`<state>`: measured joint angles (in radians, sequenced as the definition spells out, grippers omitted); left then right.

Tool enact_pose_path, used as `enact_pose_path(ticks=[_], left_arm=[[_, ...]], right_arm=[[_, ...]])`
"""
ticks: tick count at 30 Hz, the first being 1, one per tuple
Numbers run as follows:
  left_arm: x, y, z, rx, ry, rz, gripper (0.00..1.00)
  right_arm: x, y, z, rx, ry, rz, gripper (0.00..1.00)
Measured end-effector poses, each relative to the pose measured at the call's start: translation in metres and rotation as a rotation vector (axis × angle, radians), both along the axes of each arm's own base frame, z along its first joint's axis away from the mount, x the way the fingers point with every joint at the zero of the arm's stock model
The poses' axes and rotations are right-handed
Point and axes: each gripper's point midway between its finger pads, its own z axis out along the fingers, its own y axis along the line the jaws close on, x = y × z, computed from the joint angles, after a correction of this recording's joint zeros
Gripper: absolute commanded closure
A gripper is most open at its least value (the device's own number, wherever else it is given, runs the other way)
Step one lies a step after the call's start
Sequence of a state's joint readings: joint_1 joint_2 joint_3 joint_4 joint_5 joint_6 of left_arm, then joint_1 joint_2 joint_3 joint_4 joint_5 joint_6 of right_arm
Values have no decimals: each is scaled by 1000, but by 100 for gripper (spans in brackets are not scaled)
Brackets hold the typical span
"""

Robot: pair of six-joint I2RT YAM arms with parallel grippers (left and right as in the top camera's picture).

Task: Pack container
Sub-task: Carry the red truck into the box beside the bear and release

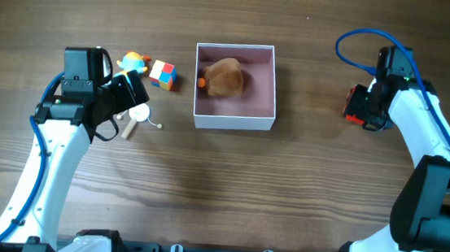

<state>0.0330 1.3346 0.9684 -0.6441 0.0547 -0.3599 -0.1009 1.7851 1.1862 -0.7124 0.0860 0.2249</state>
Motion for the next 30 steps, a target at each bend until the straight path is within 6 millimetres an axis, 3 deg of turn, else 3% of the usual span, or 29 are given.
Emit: enact_pose_path(ticks=[2,9,13,14,17,20,24,30], left_arm=[[0,0,0,0,0,0,0],[0,0,0,0,0,0,0],[0,0,0,0,0,0,0],[0,0,0,0,0,0,0],[0,0,0,0,0,0,0],[0,0,0,0,0,0,0],[0,0,0,0,0,0,0],[0,0,0,0,0,0,0]], right_arm=[[-1,0,0,-1,4,7,63],[-14,13,13,11,39,30,67],[-2,47,67,7,-83,123,68],[4,67,95,12,-161,173,68],[4,115,152,37,-321,287,69],[-11,164,187,93,-418,388,72],[-26,204,187,153,-410,427,73],[-18,245,150,186,-341,443,73]])
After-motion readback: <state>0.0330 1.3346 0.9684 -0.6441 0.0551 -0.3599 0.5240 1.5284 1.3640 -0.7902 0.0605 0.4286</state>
